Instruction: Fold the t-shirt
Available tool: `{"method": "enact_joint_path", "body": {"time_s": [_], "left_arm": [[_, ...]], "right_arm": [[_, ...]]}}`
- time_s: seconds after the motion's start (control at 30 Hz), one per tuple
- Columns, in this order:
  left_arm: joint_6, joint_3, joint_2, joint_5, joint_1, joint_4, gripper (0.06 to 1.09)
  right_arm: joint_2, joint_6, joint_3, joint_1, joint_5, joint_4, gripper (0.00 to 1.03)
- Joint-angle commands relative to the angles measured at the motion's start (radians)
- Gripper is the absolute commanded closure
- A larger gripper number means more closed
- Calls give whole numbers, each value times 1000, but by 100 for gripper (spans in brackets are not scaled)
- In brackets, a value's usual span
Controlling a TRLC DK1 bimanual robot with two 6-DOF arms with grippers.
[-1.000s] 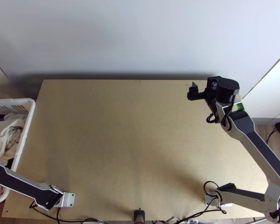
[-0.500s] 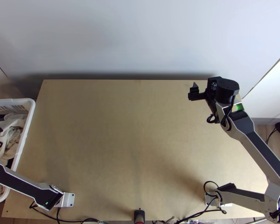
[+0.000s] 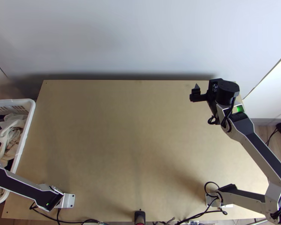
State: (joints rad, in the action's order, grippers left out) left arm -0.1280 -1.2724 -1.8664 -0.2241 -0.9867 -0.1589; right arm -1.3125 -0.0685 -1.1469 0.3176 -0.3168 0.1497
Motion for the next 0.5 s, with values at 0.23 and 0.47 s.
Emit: {"method": "enact_joint_path", "body": {"time_s": [0.23,0.47], "left_arm": [[5,-10,-51,8,-4,88,54],[4,-39,-125,11,0,139,104]], "right_arm": [[1,-19,10,-2,-8,-18,5],[1,-39,12,0,-11,-16,5]]}}
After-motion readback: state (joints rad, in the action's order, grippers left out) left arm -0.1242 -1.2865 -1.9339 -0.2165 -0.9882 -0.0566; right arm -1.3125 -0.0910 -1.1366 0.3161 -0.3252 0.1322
